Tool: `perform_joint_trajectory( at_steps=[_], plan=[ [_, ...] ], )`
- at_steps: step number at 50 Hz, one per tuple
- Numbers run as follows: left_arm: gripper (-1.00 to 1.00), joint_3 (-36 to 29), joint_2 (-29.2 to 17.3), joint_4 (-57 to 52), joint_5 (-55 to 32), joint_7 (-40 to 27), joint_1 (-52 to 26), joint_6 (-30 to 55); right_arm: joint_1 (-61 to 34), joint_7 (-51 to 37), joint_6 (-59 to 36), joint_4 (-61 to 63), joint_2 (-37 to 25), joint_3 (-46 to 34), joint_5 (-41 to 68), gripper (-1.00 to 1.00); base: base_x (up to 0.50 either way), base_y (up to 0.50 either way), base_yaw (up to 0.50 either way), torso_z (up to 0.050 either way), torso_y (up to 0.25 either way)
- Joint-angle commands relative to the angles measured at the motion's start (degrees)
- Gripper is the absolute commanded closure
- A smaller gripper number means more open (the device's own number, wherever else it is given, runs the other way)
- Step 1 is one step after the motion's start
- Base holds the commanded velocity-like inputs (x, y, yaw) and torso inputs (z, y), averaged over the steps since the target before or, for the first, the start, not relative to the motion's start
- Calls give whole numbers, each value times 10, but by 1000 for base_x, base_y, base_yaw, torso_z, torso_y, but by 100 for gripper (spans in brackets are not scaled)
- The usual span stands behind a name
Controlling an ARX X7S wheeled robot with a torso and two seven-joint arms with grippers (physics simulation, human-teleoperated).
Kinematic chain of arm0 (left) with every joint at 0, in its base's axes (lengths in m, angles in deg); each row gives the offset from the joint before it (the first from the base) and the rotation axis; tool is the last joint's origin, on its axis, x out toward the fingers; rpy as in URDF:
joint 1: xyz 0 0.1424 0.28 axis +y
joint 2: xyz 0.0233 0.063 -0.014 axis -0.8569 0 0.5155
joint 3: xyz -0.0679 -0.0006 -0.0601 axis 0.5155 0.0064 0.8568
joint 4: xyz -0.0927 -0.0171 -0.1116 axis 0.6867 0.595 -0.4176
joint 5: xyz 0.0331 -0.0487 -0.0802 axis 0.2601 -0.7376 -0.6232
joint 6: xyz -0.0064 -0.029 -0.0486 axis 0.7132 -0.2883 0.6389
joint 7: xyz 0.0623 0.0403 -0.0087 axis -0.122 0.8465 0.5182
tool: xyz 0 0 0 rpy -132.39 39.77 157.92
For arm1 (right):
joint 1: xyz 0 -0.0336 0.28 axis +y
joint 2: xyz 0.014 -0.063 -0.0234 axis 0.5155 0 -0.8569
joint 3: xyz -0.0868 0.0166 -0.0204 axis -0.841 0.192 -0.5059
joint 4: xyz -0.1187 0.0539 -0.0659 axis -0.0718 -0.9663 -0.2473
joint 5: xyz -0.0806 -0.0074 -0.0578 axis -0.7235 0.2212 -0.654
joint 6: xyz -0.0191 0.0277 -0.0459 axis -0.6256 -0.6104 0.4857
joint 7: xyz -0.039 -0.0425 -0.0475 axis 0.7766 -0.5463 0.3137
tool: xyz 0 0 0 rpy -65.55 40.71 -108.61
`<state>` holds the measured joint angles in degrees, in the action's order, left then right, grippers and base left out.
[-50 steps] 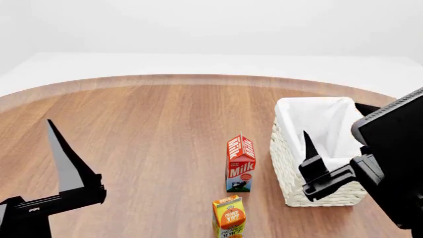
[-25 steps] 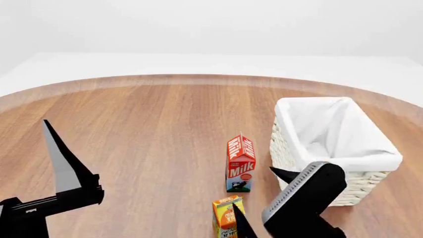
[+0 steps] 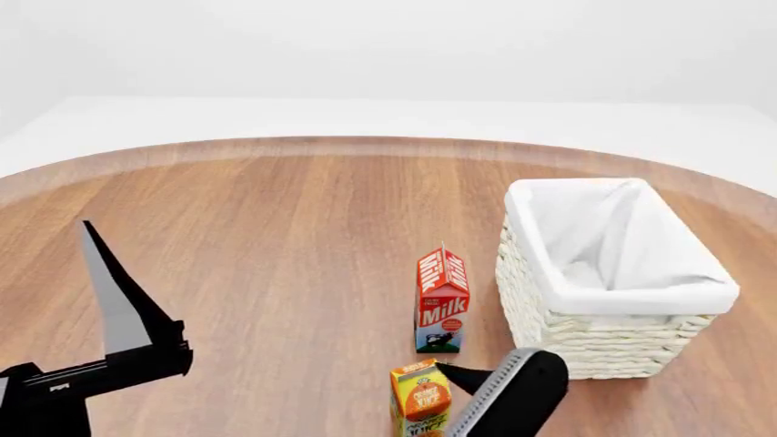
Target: Pick up the cream cheese box and the butter, and put them in the basket.
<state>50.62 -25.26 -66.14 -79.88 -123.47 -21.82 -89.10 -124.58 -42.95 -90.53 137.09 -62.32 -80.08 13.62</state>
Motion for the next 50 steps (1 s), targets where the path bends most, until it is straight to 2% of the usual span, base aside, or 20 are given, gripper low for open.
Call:
perform_joint_trajectory(
  at_steps=[1, 24, 50],
  plan=[
    [-100, 0, -2, 2, -1, -2, 0, -2, 35, 22, 64, -10, 31, -9, -17, -100, 0, 0, 0, 0, 0],
    [-100, -1, -4, 8, -3, -5, 0, -6, 104, 56, 117, -61, 51, -21, -50, -100, 0, 0, 0, 0, 0],
    [-100, 1, -7, 3, -6, -6, 2, -3, 131, 12, 124, -77, 132, -21, -22, -100, 0, 0, 0, 0, 0]
  ],
)
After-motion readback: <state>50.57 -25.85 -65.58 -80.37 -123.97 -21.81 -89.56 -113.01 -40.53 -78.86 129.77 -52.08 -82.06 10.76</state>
